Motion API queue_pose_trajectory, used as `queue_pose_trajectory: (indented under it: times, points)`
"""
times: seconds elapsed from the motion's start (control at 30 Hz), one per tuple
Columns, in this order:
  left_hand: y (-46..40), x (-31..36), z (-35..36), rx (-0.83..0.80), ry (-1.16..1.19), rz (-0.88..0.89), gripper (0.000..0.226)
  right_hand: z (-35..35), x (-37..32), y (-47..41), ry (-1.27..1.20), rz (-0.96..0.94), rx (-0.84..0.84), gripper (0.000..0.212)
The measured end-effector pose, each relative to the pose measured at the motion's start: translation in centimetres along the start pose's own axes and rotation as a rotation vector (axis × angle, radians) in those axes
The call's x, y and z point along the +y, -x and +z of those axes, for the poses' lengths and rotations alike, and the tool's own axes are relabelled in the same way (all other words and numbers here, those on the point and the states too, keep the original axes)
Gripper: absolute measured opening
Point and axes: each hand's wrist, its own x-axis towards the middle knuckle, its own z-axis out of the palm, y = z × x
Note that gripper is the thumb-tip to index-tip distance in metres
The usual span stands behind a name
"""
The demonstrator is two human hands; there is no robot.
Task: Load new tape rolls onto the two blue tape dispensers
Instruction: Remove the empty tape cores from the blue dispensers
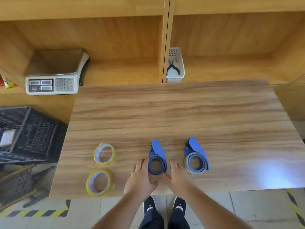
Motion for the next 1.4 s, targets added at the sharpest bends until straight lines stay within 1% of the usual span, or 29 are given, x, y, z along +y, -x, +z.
queue_pose_trajectory:
  times: [0.07, 0.13, 0.23, 0.33, 0.63, 0.87, 1.13, 1.4]
  points:
    - [-0.7, 0.5, 0.3, 0.016, 0.074, -0.011, 0.088, 0.1, 0.1, -0.8, -0.052, 0.022, 0.003, 0.055]
    - [-1.3, 0.9, 0.8, 0.019, 0.076, -0.032, 0.089, 0.1, 0.0, -1.3, -0.045, 0.039, -0.004, 0.051]
    - [-2.2, 1.2, 1.4, 0.002, 0.013, -0.03, 0.092, 0.2, -0.2, -1.8, -0.058, 0.035, -0.014, 0.047]
    - [-3.0, 1.4, 1.6, -0.008, -0.02, -0.005, 0.09, 0.1, 0.0, -2.2, -0.064, 0.035, -0.025, 0.045]
    - [-3.5, 1.2, 1.8, -0.031, -0.038, -0.005, 0.084, -0.7, 0.0, -2.8, -0.043, 0.058, -0.014, 0.033]
    - [-3.4, 0.8, 1.5, -0.041, -0.067, 0.026, 0.081, -1.6, 0.1, -3.4, 0.062, 0.109, 0.042, 0.043]
    - [-3.4, 1.2, 1.2, -0.043, -0.072, 0.05, 0.083, -1.5, -0.4, -3.2, 0.041, 0.127, 0.054, 0.048]
    - [-2.6, 2.0, 0.7, 0.019, -0.055, 0.085, 0.084, -1.6, -0.4, -3.1, 0.046, 0.115, 0.055, 0.049]
